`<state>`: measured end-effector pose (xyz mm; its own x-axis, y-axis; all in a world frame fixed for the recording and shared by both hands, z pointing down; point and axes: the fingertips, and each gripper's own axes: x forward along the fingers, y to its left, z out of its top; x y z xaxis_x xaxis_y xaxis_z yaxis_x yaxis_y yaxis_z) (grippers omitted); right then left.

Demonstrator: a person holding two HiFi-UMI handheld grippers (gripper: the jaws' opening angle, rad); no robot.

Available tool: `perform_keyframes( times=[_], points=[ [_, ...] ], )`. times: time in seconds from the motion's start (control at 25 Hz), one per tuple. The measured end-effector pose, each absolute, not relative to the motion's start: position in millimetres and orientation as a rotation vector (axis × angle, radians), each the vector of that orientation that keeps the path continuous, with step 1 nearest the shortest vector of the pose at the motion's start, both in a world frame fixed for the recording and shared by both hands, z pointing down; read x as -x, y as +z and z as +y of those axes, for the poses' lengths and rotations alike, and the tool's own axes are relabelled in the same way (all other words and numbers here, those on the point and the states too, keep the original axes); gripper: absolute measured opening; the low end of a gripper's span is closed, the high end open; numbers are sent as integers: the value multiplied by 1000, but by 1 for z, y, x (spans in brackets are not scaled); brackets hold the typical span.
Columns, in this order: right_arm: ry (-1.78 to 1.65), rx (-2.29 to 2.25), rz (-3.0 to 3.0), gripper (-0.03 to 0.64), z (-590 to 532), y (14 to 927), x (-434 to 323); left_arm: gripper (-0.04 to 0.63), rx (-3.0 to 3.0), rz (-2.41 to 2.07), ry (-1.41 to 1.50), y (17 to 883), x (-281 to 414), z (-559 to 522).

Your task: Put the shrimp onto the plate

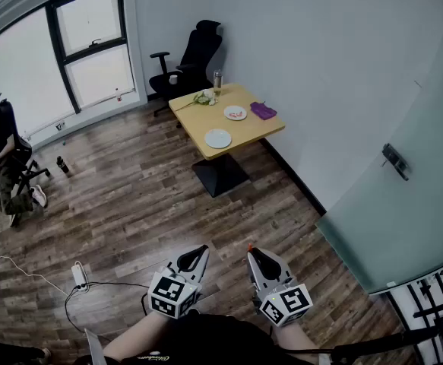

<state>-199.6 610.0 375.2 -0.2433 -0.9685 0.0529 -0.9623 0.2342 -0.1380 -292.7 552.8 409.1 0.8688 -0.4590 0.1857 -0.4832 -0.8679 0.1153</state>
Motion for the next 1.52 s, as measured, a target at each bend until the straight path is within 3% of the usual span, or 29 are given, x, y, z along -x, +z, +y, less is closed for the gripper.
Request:
perform_keyframes(
  times=[1.52],
  points=[
    [-217,1823,2438,48,629,386,126,3,-2874,-786,244,420,220,575]
  ],
)
